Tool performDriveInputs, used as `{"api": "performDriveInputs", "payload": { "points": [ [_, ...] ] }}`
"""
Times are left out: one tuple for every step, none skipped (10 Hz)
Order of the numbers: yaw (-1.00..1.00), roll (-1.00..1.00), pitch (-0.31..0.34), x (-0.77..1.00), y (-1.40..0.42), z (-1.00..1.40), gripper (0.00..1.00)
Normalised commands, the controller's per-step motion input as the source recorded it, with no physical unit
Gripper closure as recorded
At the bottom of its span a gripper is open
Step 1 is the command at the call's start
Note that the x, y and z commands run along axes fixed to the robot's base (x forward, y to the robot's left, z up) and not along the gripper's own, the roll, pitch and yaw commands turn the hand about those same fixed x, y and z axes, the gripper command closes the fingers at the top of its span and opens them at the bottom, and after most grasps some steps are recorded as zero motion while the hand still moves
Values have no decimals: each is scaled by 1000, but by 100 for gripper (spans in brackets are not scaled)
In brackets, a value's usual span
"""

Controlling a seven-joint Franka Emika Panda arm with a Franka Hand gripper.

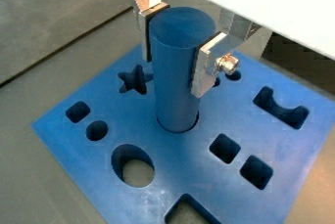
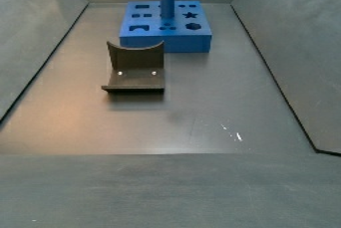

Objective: Insert the round object.

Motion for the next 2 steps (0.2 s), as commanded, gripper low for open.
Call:
{"api": "performDriveInputs", "payload": {
  "points": [
    [-6,-97,-90,0,66,-186,100],
    [0,19,-41,-23,-23,0,100]
  ]
}}
